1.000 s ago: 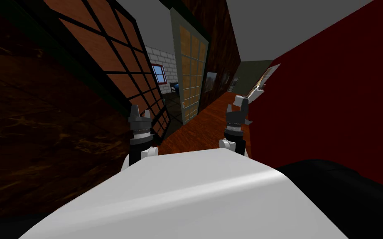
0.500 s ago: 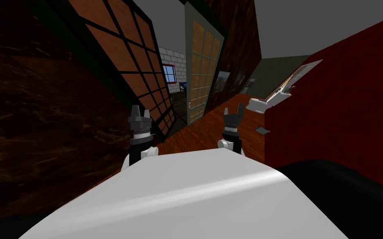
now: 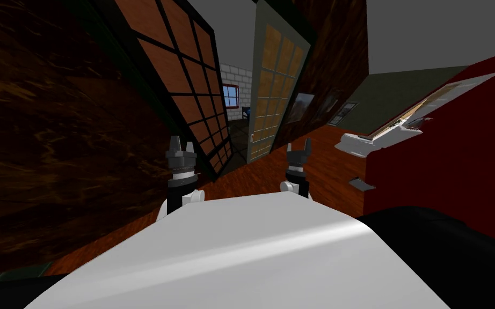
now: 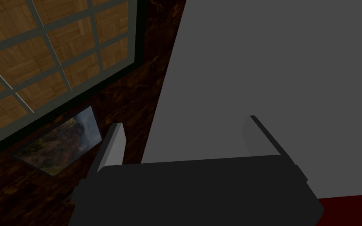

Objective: Push the door open

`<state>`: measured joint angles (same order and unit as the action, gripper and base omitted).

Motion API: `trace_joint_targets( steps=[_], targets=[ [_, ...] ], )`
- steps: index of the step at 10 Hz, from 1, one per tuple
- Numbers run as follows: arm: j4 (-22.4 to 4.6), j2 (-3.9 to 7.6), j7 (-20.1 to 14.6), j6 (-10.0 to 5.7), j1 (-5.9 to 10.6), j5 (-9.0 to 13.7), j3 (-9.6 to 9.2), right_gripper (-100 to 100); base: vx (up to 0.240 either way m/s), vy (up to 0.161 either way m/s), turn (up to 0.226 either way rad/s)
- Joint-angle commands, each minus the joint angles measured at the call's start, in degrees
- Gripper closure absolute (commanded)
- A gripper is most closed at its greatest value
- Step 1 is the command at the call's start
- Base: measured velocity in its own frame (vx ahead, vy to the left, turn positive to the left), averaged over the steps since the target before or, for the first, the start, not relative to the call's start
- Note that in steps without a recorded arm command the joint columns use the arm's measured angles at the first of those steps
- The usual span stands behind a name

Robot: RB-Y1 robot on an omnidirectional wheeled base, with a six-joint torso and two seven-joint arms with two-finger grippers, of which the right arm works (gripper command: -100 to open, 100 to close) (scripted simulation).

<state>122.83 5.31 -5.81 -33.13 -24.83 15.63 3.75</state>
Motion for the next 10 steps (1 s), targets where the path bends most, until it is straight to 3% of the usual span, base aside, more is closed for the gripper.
trace_joint_targets(
  steps=[1, 4, 10],
  targets=[
    [-1.55, 0.17, -1.74, -0.74, -0.10, 1.25, -0.17, -100, 0.096, -0.081, 0.276],
    [-5.90, 0.69, -5.65, -2.43, 0.17, 4.36, -0.34, -100, 0.095, -0.098, 0.327],
    [-12.55, 1.38, -11.63, -5.01, 0.59, 9.10, -0.60, -100, 0.078, -0.103, 0.248]
  ],
)
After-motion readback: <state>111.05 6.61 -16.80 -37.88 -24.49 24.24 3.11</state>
